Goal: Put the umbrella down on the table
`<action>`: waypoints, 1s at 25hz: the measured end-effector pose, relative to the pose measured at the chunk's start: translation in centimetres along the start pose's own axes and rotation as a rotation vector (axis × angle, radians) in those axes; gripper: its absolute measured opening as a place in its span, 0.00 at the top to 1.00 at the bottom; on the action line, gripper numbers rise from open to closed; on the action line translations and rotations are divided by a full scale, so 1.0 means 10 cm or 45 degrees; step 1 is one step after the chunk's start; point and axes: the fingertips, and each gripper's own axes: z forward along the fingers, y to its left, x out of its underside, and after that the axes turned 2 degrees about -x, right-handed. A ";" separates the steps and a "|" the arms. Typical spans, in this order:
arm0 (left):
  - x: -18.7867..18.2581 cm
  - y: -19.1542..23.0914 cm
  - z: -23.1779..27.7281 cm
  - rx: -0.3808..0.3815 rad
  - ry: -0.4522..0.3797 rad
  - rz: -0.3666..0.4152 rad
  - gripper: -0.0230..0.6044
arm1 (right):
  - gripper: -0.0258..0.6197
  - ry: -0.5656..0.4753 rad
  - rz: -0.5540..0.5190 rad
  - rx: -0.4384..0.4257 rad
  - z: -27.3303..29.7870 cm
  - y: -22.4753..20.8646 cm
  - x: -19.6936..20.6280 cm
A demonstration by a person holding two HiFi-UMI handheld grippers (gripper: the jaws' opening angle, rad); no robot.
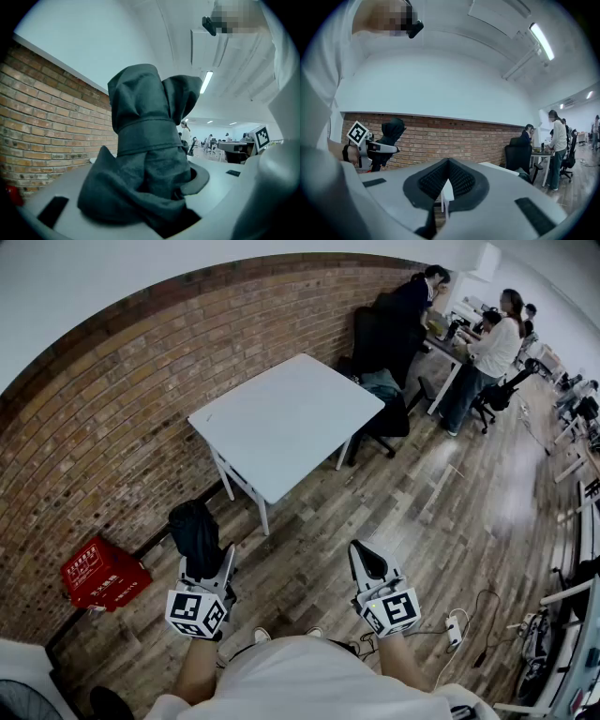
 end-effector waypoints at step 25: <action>0.02 -0.66 0.32 0.000 -0.009 0.017 0.60 | 0.93 -0.070 0.090 -0.056 -0.44 -0.56 0.09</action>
